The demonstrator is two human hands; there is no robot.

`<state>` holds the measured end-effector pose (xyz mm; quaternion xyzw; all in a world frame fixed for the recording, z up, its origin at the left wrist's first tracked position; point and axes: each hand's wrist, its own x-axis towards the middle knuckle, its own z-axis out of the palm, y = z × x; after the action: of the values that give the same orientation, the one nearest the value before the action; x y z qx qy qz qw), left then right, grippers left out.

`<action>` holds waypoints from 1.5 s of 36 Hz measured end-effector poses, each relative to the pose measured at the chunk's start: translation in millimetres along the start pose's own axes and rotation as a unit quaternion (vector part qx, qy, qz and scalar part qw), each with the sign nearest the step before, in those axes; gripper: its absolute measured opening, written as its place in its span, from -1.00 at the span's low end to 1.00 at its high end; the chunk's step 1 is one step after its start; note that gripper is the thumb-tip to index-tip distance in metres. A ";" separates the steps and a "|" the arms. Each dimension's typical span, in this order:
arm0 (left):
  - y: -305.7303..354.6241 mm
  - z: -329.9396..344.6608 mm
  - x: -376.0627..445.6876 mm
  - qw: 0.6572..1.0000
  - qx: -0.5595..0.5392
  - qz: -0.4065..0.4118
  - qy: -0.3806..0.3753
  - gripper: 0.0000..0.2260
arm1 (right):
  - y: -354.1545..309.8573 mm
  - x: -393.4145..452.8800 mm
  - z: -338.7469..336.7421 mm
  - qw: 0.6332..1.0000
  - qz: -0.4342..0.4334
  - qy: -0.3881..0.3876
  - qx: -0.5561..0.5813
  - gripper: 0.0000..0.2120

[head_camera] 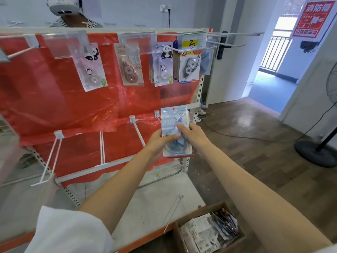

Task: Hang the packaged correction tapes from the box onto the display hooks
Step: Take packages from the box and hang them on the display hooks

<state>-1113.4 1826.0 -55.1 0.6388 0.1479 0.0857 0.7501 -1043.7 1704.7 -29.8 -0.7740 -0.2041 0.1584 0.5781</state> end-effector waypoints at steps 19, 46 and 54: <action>13.0 -55.3 -29.2 0.981 -0.129 0.000 0.145 -0.84 | -11.8 -11.1 46.7 0.987 0.008 -0.085 0.139 -0.27; 47.2 -143.9 -78.7 0.976 -0.072 0.087 0.185 -0.62 | -95.5 -6.6 80.3 0.986 -0.099 -0.040 0.127 -0.54; 55.1 -131.5 -74.5 0.980 -0.057 0.104 0.159 -0.57 | -121.7 3.2 65.1 0.982 -0.155 -0.022 0.110 -0.46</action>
<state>-1223.8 1934.4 -10.9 0.5849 0.1927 0.2715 0.7396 -1088.3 1790.6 68.6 -0.6613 -0.3157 0.1057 0.6722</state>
